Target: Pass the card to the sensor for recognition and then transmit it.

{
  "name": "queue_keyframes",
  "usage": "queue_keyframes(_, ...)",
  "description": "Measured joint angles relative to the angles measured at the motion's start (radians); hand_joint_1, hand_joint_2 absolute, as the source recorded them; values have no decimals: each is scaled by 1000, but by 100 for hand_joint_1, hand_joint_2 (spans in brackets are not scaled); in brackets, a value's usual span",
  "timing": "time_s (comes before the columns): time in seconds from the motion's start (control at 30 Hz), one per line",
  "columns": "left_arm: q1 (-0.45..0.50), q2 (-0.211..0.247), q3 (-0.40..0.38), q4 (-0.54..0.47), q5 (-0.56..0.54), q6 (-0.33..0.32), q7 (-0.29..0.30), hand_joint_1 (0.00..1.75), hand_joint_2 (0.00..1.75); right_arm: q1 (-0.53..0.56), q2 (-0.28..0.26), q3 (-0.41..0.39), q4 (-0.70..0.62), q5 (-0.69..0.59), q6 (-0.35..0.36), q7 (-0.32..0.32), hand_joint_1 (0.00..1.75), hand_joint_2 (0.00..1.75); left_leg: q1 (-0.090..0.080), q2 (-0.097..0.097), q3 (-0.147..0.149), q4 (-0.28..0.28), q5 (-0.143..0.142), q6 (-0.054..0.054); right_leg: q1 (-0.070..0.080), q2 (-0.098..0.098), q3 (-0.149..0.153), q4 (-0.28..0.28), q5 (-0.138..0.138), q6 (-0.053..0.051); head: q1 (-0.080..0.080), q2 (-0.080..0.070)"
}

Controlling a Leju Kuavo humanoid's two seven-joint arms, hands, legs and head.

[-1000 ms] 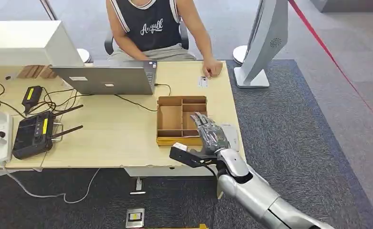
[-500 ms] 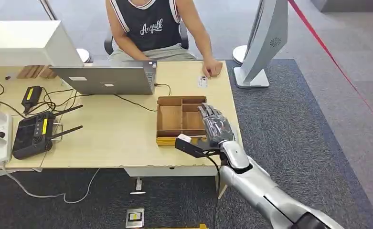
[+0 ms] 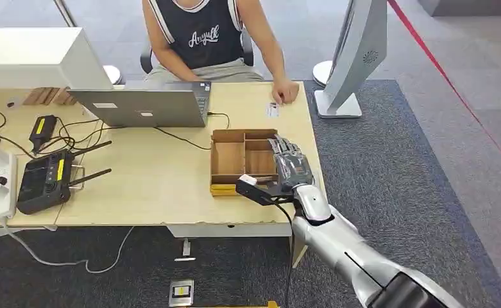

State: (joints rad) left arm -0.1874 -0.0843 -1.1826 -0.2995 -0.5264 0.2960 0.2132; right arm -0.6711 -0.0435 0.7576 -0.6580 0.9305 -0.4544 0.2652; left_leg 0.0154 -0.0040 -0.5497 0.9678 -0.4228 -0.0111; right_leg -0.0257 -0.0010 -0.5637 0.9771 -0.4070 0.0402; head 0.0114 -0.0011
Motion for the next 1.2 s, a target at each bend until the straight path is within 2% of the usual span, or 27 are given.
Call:
queue_keyframes(0.17,-1,-3,1,0,-5,1,0,0,0,-6,6,-9,12,-34,34,-50,0,175,0,0,1,0,0,0,0,0,0,0,0,0,0,0)
queue_keyframes(0.33,0,-5,1,0,-10,4,0,0,0,-8,10,-15,15,-51,64,-68,0,175,0,0,1,0,0,0,0,0,1,0,0,-1,1,0)
queue_keyframes(0.7,1,-7,1,0,-13,4,0,0,0,-5,14,-15,25,-57,68,-72,0,175,0,0,0,0,1,0,0,0,0,0,1,-1,0,0)
queue_keyframes(0.9,4,-11,1,-1,-32,4,-4,0,0,-5,13,-17,18,-110,74,-98,0,175,0,0,0,0,1,0,0,0,0,0,1,-1,0,0)
queue_keyframes(1.2,9,-13,6,-3,-53,4,-4,0,0,-4,-20,-18,-107,-135,98,-64,0,175,0,0,0,0,1,0,0,0,0,0,1,-1,0,0)
